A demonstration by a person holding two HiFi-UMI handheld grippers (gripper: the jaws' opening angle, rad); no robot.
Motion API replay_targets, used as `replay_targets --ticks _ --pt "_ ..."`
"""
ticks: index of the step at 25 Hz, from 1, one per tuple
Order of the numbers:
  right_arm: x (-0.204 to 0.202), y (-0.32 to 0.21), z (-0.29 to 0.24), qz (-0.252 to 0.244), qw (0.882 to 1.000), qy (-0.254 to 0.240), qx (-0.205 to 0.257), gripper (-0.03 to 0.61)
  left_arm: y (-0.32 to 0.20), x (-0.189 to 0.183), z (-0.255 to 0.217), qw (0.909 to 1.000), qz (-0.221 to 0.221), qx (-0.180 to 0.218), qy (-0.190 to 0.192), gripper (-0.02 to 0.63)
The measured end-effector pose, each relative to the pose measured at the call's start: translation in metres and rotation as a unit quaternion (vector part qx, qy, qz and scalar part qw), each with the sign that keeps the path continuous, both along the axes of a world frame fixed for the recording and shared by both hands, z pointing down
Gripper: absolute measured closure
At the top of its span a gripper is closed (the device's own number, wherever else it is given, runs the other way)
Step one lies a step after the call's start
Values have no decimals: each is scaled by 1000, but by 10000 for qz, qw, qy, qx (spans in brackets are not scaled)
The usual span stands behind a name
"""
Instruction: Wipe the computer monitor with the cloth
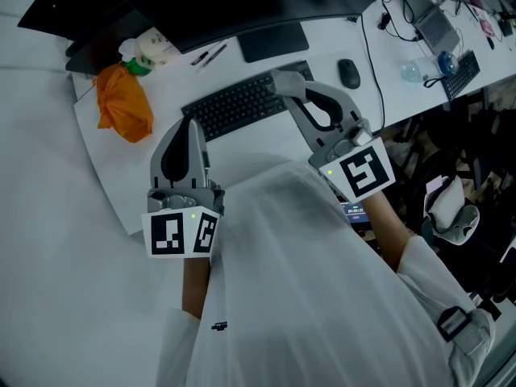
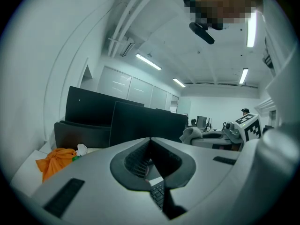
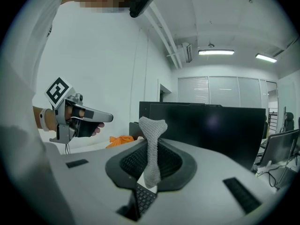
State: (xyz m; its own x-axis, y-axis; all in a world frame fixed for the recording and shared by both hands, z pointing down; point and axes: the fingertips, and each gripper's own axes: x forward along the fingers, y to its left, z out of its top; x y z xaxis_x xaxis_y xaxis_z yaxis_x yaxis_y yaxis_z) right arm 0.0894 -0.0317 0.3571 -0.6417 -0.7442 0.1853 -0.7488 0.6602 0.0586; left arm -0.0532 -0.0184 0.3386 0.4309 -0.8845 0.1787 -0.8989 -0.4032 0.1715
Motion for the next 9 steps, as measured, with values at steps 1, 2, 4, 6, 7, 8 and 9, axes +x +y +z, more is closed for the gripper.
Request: replay_targets --ticks 1,2,4,6,7,8,9 --pt "0 0 0 0 10000 13 2 548 0 0 0 10000 -6 -3 -3 595" --pt "0 0 1 -5 10000 15 -1 548 1 1 0 10000 -11 -3 -4 595" --pt "-1 0 0 -19 10000 -2 -6 548 1 2 0 10000 -9 -1 -5 595" --pt "0 1 -1 -27 10000 -13 -2 548 1 4 0 10000 10 -12 -6 595" --pt "0 2 -1 -30 10000 -16 2 548 1 6 0 10000 21 -19 -7 595" --pt "0 2 -2 -33 10000 -20 6 548 1 7 0 10000 32 -26 -10 595" --pt "0 3 -3 -36 10000 -25 12 548 2 8 -1 10000 42 -33 -15 595"
